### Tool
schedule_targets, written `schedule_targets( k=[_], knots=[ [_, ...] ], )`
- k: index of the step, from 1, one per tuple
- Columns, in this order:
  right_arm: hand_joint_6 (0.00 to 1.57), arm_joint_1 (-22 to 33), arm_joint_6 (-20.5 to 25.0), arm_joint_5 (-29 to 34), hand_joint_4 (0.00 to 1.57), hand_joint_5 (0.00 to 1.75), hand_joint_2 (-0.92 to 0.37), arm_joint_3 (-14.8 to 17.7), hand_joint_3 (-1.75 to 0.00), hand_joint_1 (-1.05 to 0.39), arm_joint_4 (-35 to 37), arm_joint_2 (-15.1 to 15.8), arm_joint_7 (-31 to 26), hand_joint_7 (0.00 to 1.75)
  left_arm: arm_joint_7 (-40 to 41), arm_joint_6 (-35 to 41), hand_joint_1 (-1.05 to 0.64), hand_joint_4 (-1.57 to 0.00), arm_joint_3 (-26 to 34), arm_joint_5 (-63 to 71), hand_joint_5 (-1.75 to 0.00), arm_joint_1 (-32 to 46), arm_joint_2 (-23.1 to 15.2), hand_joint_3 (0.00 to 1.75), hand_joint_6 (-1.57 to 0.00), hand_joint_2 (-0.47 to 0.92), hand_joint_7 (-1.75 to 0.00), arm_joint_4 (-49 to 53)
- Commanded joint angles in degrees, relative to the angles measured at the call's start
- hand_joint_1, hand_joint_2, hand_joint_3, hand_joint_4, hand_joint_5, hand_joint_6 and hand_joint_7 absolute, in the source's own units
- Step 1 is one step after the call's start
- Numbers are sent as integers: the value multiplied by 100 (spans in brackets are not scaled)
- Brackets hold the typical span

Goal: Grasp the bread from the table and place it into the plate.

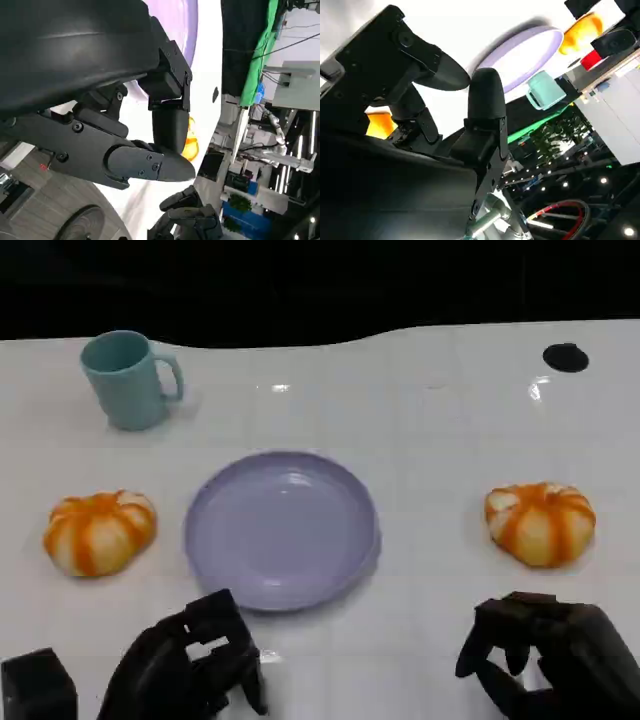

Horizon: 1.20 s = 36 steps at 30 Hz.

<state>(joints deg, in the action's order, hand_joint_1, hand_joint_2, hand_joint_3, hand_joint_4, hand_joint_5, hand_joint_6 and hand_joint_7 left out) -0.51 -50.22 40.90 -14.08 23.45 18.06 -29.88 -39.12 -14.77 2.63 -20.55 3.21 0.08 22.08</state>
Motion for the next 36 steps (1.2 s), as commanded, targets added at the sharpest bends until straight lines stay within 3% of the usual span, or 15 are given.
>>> schedule_targets(
  k=[1, 22, 26, 31, 33, 36],
  knots=[
    [78, -22, -18, -21, 88, 175, -29, 29, -137, -15, 12, 65, -41, 140, -16, -68, -61, -78, 40, 36, -175, -18, -102, 23, -72, 92, -147, 48],
    [78, -28, -16, -64, 87, 175, -30, 44, -137, -14, 20, 77, -8, 137, -49, -40, -61, -78, 52, -14, -175, -46, -92, 21, -72, 91, -145, 93],
    [83, -42, 19, 36, 82, 170, -35, 80, -125, -13, -16, 121, -89, 110, -56, -81, -61, -78, 55, -10, -175, -50, -85, 21, -73, 92, -145, 112],
    [88, -55, 169, 371, 82, 117, -54, 130, -84, -15, -176, 218, -331, 71, -39, -60, -61, -78, 46, 1, -175, -31, -90, 22, -73, 92, -145, 72],
    [90, -51, 305, 569, 81, 103, -55, 153, -77, -17, -287, 251, -504, 60, -31, -53, -61, -78, 48, -1, -175, -20, -91, 22, -72, 92, -146, 57],
    [90, -27, 546, 757, 71, 97, -54, 158, -77, -21, -451, 296, -644, 43, -16, -46, -61, -78, 47, 8, -175, -7, -98, 22, -72, 92, -147, 35]
  ],
)
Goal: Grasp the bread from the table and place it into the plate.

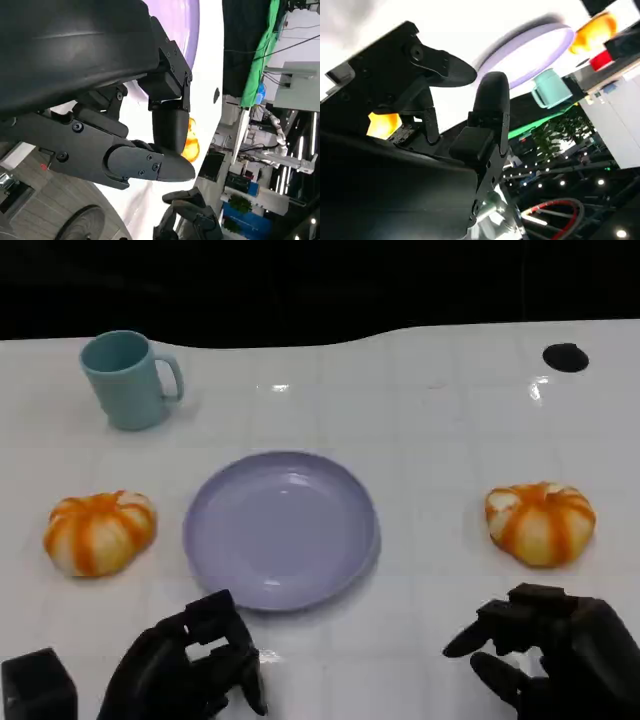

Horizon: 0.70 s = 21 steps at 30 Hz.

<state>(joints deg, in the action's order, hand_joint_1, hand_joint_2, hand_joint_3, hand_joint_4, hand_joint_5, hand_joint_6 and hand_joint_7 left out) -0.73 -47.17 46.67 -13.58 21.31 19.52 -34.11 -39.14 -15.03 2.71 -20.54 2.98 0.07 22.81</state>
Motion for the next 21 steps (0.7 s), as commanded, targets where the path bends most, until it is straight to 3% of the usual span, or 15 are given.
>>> schedule_targets(
  k=[1, 6, 12, 21],
  knots=[
    [88, 3, 299, 200, 68, 95, -53, 102, -78, -22, -283, 170, -236, 39, -25, -24, -61, -78, 38, 5, -175, 14, -100, 22, -72, 92, -147, -33],
    [83, 71, 623, 364, 65, 75, -57, 90, -65, -27, -560, 255, -302, 17, -65, -62, -61, -77, 40, -2, -175, 36, -107, 22, -71, 92, -147, -20],
    [73, 155, 1178, 763, 53, 46, -84, 55, -18, -35, -1031, 441, -284, 1, -89, -13, -61, -78, 48, -48, -175, 43, -101, 22, -71, 91, -147, -36],
    [50, 250, 2148, 864, 30, 35, -92, 138, -5, -38, -1711, 650, 374, 0, -43, -57, -59, -77, 58, 15, -175, -2, -92, 23, -71, 92, -146, 34]
  ],
)
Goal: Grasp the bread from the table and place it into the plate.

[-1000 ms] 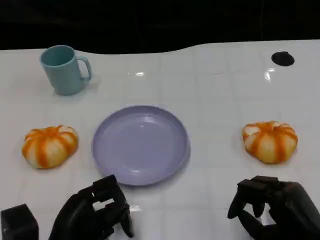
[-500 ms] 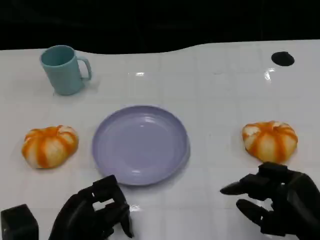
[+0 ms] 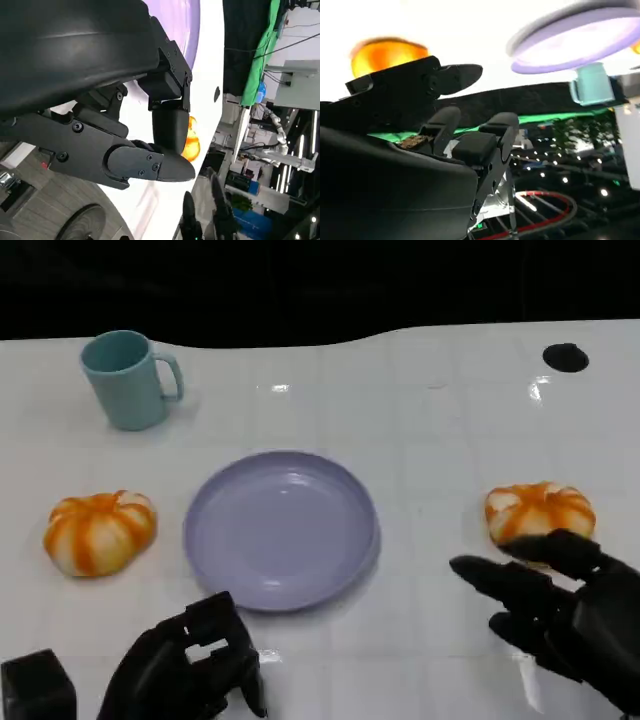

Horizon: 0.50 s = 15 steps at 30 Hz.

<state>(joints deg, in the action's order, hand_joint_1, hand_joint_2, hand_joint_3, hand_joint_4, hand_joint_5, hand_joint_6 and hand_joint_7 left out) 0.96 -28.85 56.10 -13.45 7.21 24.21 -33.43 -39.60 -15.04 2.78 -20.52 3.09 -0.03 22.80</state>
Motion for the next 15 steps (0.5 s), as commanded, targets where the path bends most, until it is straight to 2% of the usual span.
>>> schedule_targets(
  k=[1, 7, 15],
  knots=[
    [46, 81, 439, -47, 26, 34, -92, 137, -5, -38, -375, 209, 410, 0, 15, -74, -60, -77, 50, 29, -175, -14, -80, 23, -71, 92, -146, 38],
    [34, 25, 1130, 96, 12, 37, -92, 87, -4, -43, -643, 253, 1032, 0, -31, -68, -60, -77, 78, -13, -175, -61, -82, 23, -70, 91, -146, 110],
    [25, -253, 2077, 393, 1, 36, -92, -21, -4, -50, -737, 228, 1834, 0, -59, -131, -61, -77, 91, -15, -175, -119, -79, 22, -72, 92, -146, 206]
  ],
)
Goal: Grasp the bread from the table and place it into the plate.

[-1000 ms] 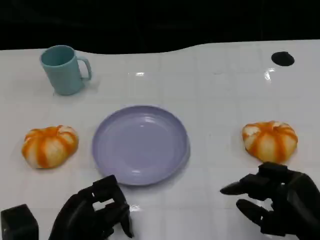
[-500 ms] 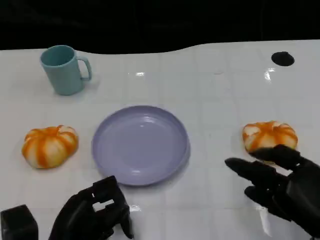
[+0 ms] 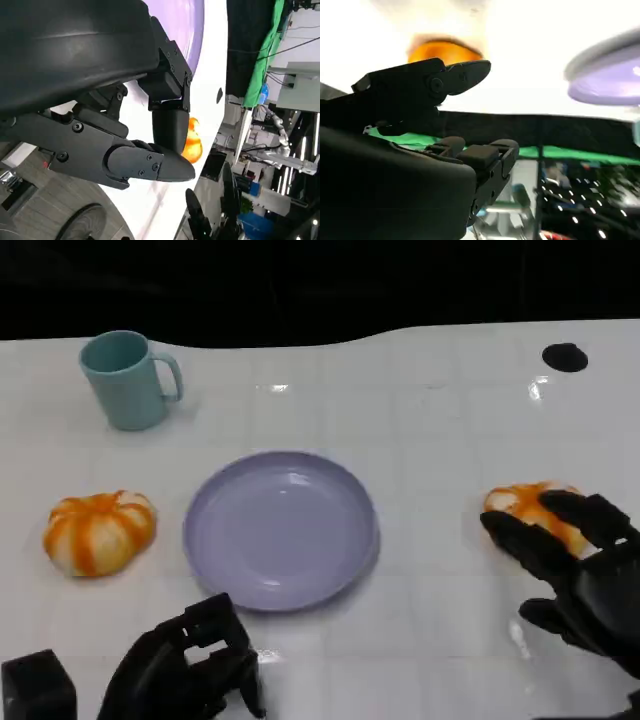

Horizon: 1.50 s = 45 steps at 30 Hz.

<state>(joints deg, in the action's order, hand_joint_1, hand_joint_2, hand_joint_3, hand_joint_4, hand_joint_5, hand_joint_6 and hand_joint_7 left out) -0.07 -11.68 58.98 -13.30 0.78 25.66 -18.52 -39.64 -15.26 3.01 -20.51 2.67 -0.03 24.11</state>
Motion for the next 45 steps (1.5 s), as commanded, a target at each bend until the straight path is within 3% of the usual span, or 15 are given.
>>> schedule_targets(
  k=[1, 9, 34, 41, 45],
  knots=[
    [24, -202, 450, 110, 0, 36, -92, -53, -3, -50, -78, 78, 432, 0, -44, -108, -62, -77, 67, -10, -175, -80, -79, 22, -72, 92, -146, 79],
    [25, -656, 661, 178, 0, 39, -88, -276, 0, -52, 389, 102, 404, 1, -2, -121, -61, -77, 55, 11, -175, -76, -68, 23, -71, 92, -147, 76],
    [30, -2530, 881, 28, 6, 45, -84, -1261, 0, -54, 3551, -288, -415, 1, 16, -149, -62, -79, 48, 20, -175, -54, -28, 23, -73, 91, -148, 50],
    [31, -2910, 769, -242, 10, 41, -82, -1480, 0, -51, 4305, -458, -424, 1, 22, -215, -61, -78, 40, 36, -175, -25, -21, 23, -71, 92, -149, 47],
    [36, -3125, 651, -416, 28, 23, -80, -1567, 0, -47, 4747, -562, -464, 1, 28, -199, -62, -77, 38, 30, -175, -14, -19, 22, -70, 92, -149, 38]
  ],
)
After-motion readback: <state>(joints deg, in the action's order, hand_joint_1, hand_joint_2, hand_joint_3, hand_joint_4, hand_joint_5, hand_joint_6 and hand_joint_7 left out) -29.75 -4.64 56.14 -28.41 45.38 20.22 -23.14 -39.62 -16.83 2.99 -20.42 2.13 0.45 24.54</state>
